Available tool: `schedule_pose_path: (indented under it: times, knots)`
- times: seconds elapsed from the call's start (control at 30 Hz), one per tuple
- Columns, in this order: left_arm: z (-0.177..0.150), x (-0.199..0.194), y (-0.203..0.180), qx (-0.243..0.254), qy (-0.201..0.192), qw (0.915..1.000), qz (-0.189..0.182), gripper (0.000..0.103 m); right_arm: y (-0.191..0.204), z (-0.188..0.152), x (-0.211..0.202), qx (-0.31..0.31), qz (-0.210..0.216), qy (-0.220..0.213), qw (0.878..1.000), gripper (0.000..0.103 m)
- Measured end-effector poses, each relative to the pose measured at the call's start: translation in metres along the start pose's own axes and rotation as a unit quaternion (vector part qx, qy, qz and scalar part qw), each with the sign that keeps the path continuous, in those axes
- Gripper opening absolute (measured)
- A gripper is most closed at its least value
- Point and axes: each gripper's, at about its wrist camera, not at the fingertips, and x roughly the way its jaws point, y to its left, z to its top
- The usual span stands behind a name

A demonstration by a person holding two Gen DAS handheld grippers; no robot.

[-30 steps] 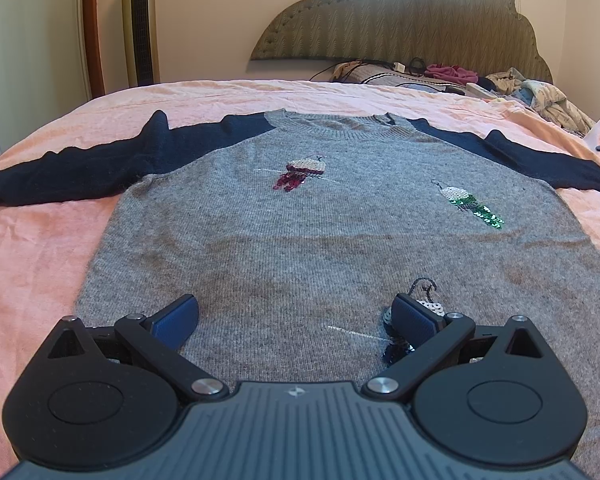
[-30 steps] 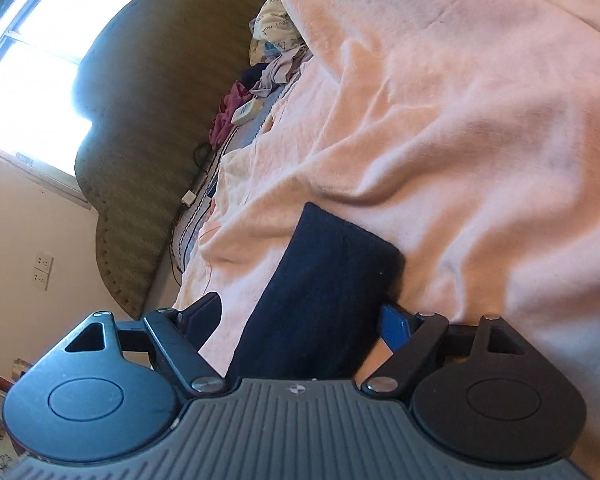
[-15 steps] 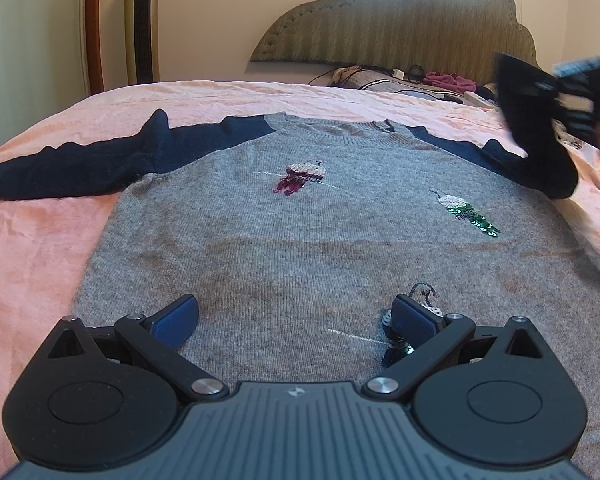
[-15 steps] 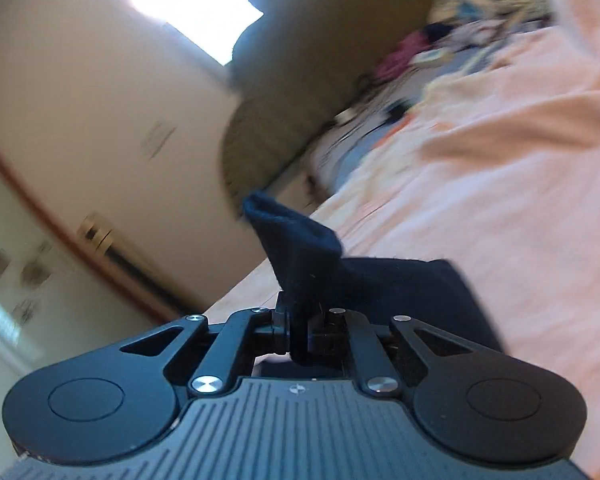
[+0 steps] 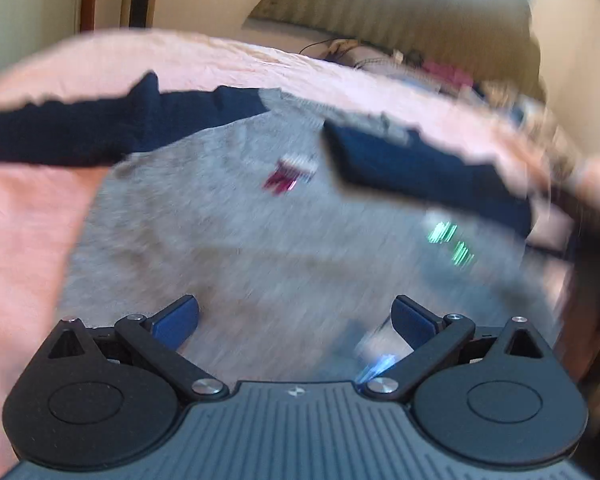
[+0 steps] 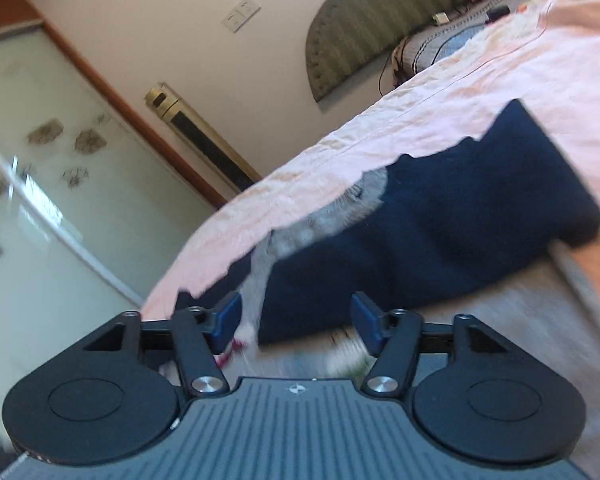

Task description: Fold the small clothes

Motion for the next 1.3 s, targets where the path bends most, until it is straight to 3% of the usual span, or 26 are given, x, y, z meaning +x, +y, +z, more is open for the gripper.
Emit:
schedule_pose_path:
  times: [0.07, 0.1, 0.17, 0.3, 0.33, 0.4, 0.43, 0.53, 0.6, 0.7, 0.77, 0.9, 0.97, 1.07, 1.1, 1.13, 1.17, 1.2, 1.23, 1.3]
  knots:
    - [0.033, 0.017, 0.006, -0.061, 0.012, 0.9960, -0.065, 0.103, -0.007, -0.019, -0.009, -0.020, -0.033, 0.006, 0.999, 0.071]
    - [0.048, 0.031, 0.006, -0.074, 0.018, 0.9942, -0.076, 0.103, -0.012, -0.024, -0.012, -0.014, -0.024, -0.003, 1.000, 0.070]
    - [0.073, 0.060, -0.002, -0.080, 0.031, 0.9942, -0.065, 0.103, -0.015, -0.021, -0.013, 0.002, -0.012, -0.008, 1.000, 0.082]
    - [0.099, 0.117, -0.022, -0.090, 0.062, 0.9911, -0.075, 0.100, -0.018, -0.022, -0.008, 0.001, 0.001, -0.012, 1.000, 0.087]
    - [0.103, 0.125, -0.031, -0.071, 0.056, 0.9936, -0.067, 0.090, -0.018, -0.022, -0.009, 0.001, 0.002, -0.013, 1.000, 0.087]
    - [0.106, 0.136, -0.050, -0.026, 0.055, 0.9974, -0.039, 0.040, -0.021, -0.023, -0.010, 0.007, 0.008, -0.015, 1.000, 0.088]
    - [0.106, 0.141, -0.058, -0.001, 0.056, 0.9983, -0.017, 0.008, -0.022, -0.023, -0.010, 0.010, 0.012, -0.015, 1.000, 0.089]
    - [0.109, 0.136, -0.069, 0.026, 0.037, 0.9990, 0.001, 0.007, -0.023, -0.023, -0.011, 0.012, 0.017, -0.017, 1.000, 0.090]
    - [0.113, 0.118, -0.071, 0.049, -0.001, 0.9988, 0.003, 0.007, -0.023, -0.024, -0.011, 0.013, 0.020, -0.017, 1.000, 0.090]
    - [0.120, 0.089, -0.061, 0.075, -0.047, 0.9958, 0.025, 0.007, -0.023, -0.024, -0.011, 0.012, 0.022, -0.017, 1.000, 0.092]
    - [0.119, 0.083, -0.043, 0.072, -0.047, 0.9952, 0.046, 0.007, -0.023, -0.024, -0.011, 0.012, 0.024, -0.016, 1.000, 0.093]
    - [0.105, 0.098, -0.004, 0.055, -0.005, 0.9947, 0.086, 0.006, -0.022, -0.025, -0.011, 0.008, 0.024, -0.015, 1.000, 0.095]
    - [0.098, 0.096, 0.000, 0.061, -0.019, 0.9941, 0.088, 0.010, -0.020, -0.024, -0.011, 0.005, 0.022, -0.012, 1.000, 0.095]
    - [0.096, 0.069, -0.007, 0.053, -0.056, 0.9884, 0.131, 0.014, -0.014, -0.013, -0.012, 0.002, 0.000, 0.003, 1.000, 0.095]
    - [0.095, 0.055, -0.009, 0.054, -0.087, 0.9860, 0.132, 0.018, -0.012, -0.004, -0.014, 0.003, -0.007, -0.004, 1.000, 0.095]
    - [0.093, 0.044, -0.012, 0.056, -0.119, 0.9841, 0.119, 0.034, -0.009, 0.008, -0.015, -0.001, -0.009, -0.018, 1.000, 0.096]
    - [0.091, 0.038, -0.016, 0.060, -0.145, 0.9823, 0.102, 0.054, -0.006, 0.022, -0.015, -0.010, -0.011, -0.036, 0.999, 0.101]
    - [0.092, 0.040, -0.023, 0.070, -0.155, 0.9820, 0.082, 0.089, -0.003, 0.038, -0.011, -0.018, -0.017, -0.053, 0.998, 0.103]
    - [0.093, 0.047, -0.031, 0.084, -0.150, 0.9829, 0.068, 0.101, -0.002, 0.053, -0.002, -0.025, -0.025, -0.060, 0.998, 0.103]
    - [0.094, 0.073, -0.041, 0.101, -0.118, 0.9870, 0.040, 0.100, -0.003, 0.081, 0.033, -0.040, -0.053, -0.037, 0.997, 0.103]
